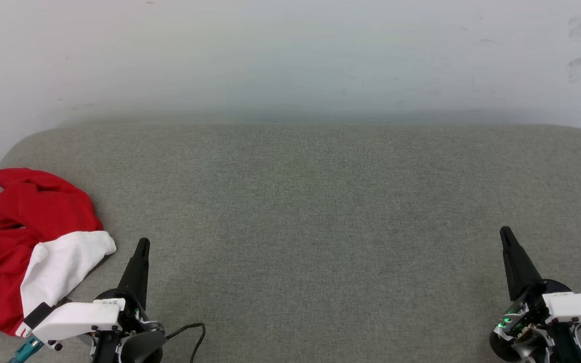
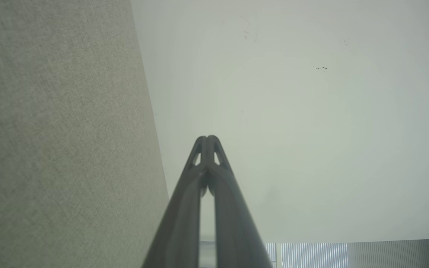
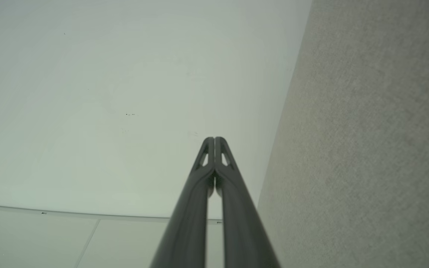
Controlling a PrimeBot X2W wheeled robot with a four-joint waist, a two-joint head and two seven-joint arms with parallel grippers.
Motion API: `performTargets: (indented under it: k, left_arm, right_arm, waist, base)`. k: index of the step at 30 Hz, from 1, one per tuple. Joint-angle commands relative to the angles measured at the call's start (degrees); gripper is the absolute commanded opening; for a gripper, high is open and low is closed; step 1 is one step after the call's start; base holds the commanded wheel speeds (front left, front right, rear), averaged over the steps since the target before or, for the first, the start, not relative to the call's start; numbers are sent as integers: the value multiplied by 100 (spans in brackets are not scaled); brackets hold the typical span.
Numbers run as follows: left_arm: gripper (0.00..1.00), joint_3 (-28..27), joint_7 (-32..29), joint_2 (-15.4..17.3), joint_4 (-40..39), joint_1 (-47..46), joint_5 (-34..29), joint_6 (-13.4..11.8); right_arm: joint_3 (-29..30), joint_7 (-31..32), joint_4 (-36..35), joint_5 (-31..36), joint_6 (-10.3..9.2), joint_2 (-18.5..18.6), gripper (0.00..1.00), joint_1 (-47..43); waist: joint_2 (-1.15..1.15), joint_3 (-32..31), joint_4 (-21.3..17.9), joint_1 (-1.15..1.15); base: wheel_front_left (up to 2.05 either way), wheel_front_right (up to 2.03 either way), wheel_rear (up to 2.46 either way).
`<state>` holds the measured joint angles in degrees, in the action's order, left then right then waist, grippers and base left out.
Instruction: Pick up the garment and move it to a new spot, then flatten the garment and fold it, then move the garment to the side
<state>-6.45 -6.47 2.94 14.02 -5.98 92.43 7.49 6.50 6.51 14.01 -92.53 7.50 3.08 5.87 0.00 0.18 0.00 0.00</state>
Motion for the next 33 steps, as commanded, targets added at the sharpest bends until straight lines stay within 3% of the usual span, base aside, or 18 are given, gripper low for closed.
performTargets:
  k: [1,18,19,26,33]
  left_arm:
    - [0,-25,-22,-7,1,-44,-13,13]
    - [0,-25,-22,-7,1,-45,-13,14]
    - [100,-1,2,0,-1,0,-1,0]
    - [100,47,124,-19,94,144,-65,-1]
    - [100,-70,323,-17,51,128,-519,-1]
  right_arm:
    - [7,10,4,29,-2,-28,0,68]
    - [8,11,4,31,-2,-29,0,68]
    - [1,-2,0,1,0,0,100,0]
    - [-58,-118,141,72,0,-4,100,-154]
    - [-67,-318,52,553,0,-6,100,-173]
  waist:
    - [0,0,0,0]
    - [0,0,0,0]
    - [0,0,0,0]
    - [0,6,1,0]
    - [0,20,2,0]
  base:
    - [0,0,0]
    - [0,0,0]
    - [0,0,0]
    - [0,0,0]
    - [0,0,0]
